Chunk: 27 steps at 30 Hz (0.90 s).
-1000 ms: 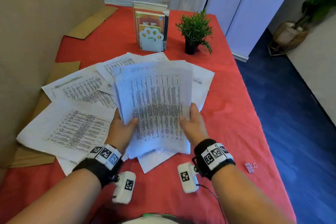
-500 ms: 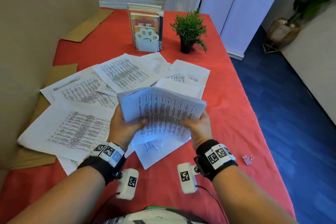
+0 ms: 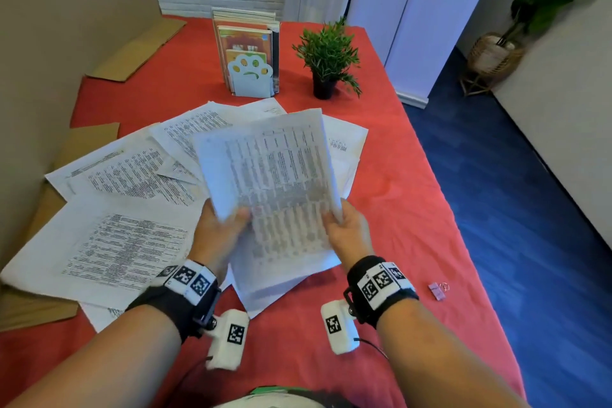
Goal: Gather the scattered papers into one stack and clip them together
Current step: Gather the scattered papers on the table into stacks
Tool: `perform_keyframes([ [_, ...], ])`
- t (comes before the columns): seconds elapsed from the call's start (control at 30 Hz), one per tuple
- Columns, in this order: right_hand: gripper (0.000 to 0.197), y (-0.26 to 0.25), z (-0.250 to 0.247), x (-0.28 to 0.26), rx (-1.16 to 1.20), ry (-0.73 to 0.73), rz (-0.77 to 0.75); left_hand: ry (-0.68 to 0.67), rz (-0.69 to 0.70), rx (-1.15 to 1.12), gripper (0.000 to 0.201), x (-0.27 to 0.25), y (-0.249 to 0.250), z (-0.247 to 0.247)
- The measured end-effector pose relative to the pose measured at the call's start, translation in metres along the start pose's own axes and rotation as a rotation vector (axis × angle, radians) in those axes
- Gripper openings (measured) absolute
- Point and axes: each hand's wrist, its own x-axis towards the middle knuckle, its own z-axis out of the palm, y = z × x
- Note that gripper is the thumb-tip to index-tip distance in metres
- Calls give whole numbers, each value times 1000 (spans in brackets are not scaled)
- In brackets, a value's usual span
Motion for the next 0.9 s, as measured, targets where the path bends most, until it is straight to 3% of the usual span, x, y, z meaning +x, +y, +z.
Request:
perform_keyframes([
  [0.07, 17, 8, -25, 18, -176, 123, 38, -96, -63, 62, 59, 3, -6, 2],
  [0.13, 13, 13, -61, 38, -373, 212, 99, -112, -109, 160, 67, 5, -16, -1],
  [0.3, 33, 29, -149, 78, -685, 282, 303, -72, -127, 415, 67, 12, -41, -17],
  [0.43, 25, 40, -185, 94, -761, 290, 453, -35, -116, 591, 62, 14, -47, -21],
  [0.6, 16, 53, -188, 110, -821, 272, 495, -1, -111, 721, 61, 15, -47, -27],
  [0.7, 39, 57, -172, 118, -844, 328, 490, 64, -101, 810, 62, 21, -51, -38],
  [0.8, 61, 55, -151, 121, -1001, 355, 389, 183, -159, 914, 64, 25, -53, -56],
  [0.9, 66, 48, -119, 123, -998, 275, 257, 309, -261, 1014, 70, 32, -57, -85],
])
